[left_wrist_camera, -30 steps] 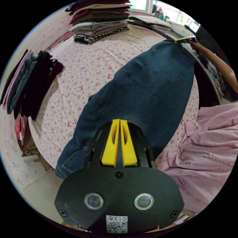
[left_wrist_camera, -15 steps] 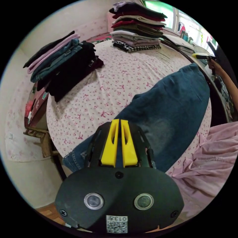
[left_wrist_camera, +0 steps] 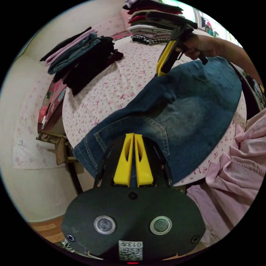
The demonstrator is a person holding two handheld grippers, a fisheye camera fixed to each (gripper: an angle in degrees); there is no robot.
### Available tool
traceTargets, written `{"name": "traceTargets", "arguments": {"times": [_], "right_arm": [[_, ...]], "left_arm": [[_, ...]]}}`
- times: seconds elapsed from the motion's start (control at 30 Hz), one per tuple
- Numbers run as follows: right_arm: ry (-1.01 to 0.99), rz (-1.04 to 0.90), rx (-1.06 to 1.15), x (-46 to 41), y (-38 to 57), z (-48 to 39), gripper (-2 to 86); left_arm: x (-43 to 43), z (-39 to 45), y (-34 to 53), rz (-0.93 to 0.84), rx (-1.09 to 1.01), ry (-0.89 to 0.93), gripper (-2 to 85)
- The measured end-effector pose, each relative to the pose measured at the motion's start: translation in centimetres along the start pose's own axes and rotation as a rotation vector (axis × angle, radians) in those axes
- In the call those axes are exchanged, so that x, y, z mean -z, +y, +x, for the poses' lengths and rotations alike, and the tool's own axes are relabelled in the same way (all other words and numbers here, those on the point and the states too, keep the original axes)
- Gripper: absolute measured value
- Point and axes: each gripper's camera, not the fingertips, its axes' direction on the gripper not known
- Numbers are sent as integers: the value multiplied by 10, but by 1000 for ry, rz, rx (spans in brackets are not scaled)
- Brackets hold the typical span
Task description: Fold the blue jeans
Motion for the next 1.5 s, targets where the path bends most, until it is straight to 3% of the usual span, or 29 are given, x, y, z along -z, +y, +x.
{"name": "traceTargets", "arguments": {"times": [0.17,0.27,0.37,0.4,0.43,0.53,0.73,0.9,1.17,1.3,1.5], "right_arm": [[9,-107,49,-27,-7,-12,37],[128,7,103,5,-3,-19,20],[93,193,-50,46,0,17,10],[224,235,-154,48,0,32,9],[275,225,-205,45,-2,48,9],[165,191,-244,43,1,73,12],[308,198,-209,81,88,69,62],[286,103,-276,70,172,84,84],[324,-58,-302,34,209,108,81],[393,-123,-222,28,204,95,17],[417,61,-156,66,247,40,5]], "left_arm": [[-14,-22,27,-33,71,31,-4],[-19,-32,37,-25,107,59,-4],[-23,-39,49,14,146,65,-3],[-23,-40,52,33,153,64,-3],[-23,-42,57,59,160,61,-3],[-21,-51,57,37,153,66,-2],[3,-89,45,156,233,133,9],[-3,-108,-19,248,148,294,69],[-67,-106,-130,21,4,577,91],[-66,-94,-136,-13,-69,525,42],[-11,-66,-87,228,-209,375,28]]}}
